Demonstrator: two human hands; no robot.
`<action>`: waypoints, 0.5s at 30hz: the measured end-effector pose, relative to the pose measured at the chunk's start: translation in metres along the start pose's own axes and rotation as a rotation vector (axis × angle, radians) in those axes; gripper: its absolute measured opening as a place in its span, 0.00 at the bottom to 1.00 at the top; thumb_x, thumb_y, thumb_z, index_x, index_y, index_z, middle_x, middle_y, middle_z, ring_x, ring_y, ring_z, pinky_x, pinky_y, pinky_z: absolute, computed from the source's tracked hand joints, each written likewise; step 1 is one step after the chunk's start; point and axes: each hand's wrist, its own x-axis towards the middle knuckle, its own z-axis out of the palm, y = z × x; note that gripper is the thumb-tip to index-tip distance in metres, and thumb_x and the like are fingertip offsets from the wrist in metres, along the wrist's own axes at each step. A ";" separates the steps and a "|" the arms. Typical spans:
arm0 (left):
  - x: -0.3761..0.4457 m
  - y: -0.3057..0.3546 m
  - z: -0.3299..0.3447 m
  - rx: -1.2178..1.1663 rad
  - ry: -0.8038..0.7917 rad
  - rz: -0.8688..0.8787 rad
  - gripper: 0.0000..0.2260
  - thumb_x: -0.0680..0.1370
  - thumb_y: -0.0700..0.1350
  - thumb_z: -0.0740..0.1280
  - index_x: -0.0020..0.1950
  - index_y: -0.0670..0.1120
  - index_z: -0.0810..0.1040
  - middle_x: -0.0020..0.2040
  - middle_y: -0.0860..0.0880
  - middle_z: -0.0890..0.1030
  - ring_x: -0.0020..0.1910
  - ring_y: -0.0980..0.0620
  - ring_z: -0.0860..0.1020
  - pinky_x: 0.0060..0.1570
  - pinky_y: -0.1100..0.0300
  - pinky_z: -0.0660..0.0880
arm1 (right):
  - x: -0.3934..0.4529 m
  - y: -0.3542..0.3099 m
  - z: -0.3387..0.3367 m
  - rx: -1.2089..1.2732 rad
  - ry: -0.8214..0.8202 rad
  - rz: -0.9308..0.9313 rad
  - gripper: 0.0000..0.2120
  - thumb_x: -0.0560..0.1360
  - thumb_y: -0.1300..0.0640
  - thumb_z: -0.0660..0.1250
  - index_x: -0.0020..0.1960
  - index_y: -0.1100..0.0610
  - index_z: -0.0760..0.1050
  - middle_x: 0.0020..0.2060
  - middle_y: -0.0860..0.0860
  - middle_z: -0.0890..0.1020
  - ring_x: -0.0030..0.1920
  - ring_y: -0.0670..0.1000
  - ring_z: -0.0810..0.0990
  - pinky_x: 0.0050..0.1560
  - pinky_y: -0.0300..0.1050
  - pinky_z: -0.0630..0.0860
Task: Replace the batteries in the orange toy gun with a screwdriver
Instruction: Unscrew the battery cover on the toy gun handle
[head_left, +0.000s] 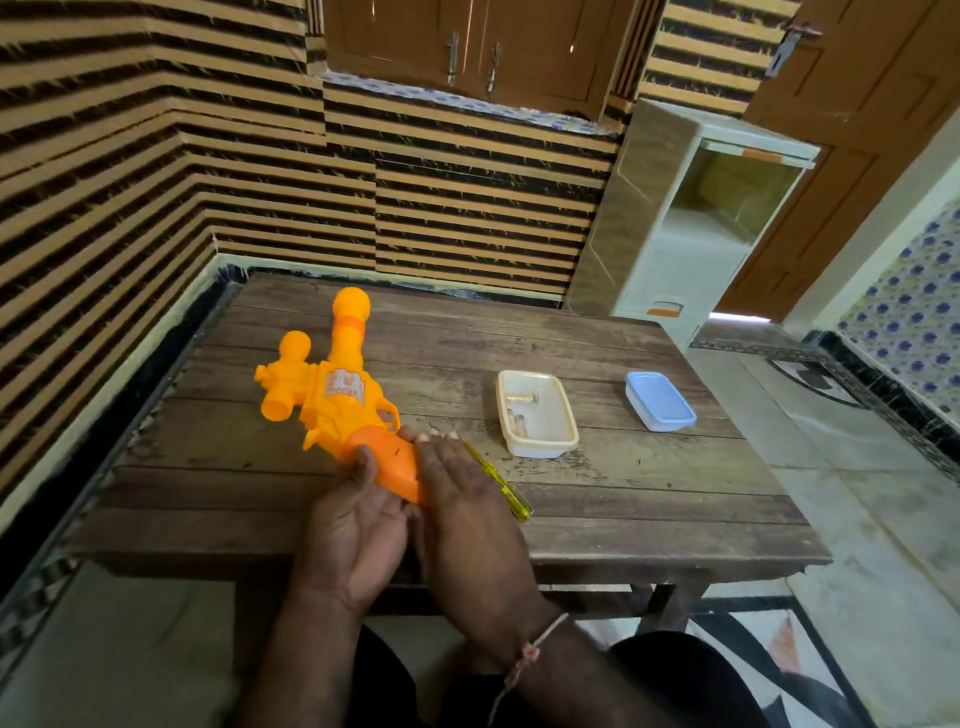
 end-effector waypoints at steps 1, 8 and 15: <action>0.001 0.000 -0.001 -0.011 -0.010 0.024 0.39 0.53 0.51 0.86 0.62 0.43 0.80 0.58 0.42 0.83 0.58 0.46 0.82 0.46 0.54 0.82 | 0.002 0.001 0.003 -0.039 0.028 0.001 0.28 0.74 0.57 0.56 0.74 0.60 0.65 0.69 0.57 0.73 0.72 0.56 0.68 0.69 0.53 0.69; 0.006 0.004 -0.005 -0.050 -0.096 0.080 0.43 0.58 0.44 0.85 0.69 0.45 0.69 0.57 0.42 0.82 0.60 0.44 0.81 0.54 0.53 0.80 | 0.006 0.007 0.007 -0.119 0.204 -0.102 0.25 0.69 0.59 0.60 0.65 0.61 0.75 0.61 0.56 0.80 0.63 0.55 0.78 0.62 0.48 0.74; 0.008 0.010 -0.015 -0.031 -0.092 0.130 0.35 0.57 0.41 0.83 0.61 0.49 0.77 0.58 0.43 0.80 0.63 0.43 0.78 0.62 0.47 0.76 | 0.005 0.004 0.011 -0.157 0.405 -0.298 0.11 0.71 0.61 0.67 0.52 0.60 0.82 0.50 0.56 0.84 0.52 0.55 0.81 0.54 0.49 0.74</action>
